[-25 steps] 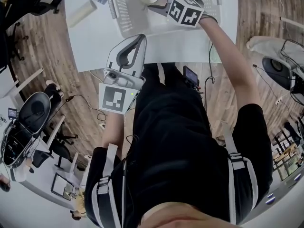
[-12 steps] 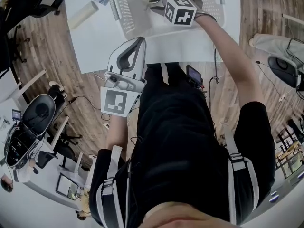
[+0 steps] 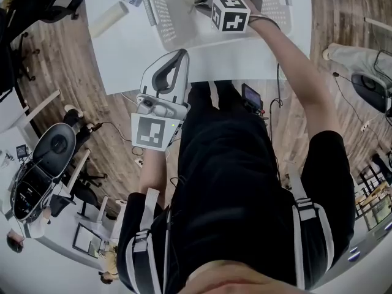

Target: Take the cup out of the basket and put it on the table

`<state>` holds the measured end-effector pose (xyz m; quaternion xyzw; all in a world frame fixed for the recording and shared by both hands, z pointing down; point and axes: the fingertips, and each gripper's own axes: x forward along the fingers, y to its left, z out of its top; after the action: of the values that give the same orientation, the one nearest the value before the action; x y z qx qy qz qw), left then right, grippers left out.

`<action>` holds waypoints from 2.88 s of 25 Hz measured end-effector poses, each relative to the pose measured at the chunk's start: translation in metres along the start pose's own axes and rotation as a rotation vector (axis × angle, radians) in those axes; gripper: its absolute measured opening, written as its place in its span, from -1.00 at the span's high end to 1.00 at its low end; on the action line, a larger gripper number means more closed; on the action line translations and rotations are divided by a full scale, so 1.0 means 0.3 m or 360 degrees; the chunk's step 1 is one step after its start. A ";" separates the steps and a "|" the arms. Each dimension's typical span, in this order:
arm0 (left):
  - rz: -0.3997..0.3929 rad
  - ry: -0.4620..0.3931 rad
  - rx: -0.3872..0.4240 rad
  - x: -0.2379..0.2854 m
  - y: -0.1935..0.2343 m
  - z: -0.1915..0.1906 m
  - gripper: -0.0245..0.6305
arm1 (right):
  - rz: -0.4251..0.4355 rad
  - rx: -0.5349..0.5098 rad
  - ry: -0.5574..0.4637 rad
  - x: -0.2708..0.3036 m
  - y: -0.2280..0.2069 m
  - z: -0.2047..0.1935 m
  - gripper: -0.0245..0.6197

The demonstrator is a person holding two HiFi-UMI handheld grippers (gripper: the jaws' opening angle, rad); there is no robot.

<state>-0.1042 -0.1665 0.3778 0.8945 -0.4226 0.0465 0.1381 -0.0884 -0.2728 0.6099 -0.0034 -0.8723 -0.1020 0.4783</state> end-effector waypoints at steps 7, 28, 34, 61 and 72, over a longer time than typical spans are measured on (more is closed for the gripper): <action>0.0017 0.0005 0.0002 -0.013 -0.002 -0.005 0.86 | 0.0003 0.0014 -0.0010 -0.008 0.007 -0.004 0.79; 0.0002 -0.0079 0.0066 -0.056 -0.053 0.064 0.87 | -0.0153 0.0046 -0.0150 -0.248 -0.047 0.131 0.79; -0.0009 -0.0090 0.0090 -0.063 -0.075 0.076 0.87 | -0.0168 0.0046 -0.0190 -0.328 -0.032 0.170 0.80; -0.0043 -0.0139 0.0117 -0.114 -0.186 0.094 0.86 | -0.0333 -0.0036 -0.0455 -0.742 0.159 0.373 0.80; -0.0055 -0.0152 0.0137 -0.131 -0.239 0.107 0.86 | -0.0477 0.0062 -0.0551 -0.911 0.286 0.369 0.80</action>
<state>-0.0753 -0.1032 0.3242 0.9080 -0.4107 0.0195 0.0801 -0.0235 -0.1437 0.3390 0.1179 -0.9338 -0.1530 0.3010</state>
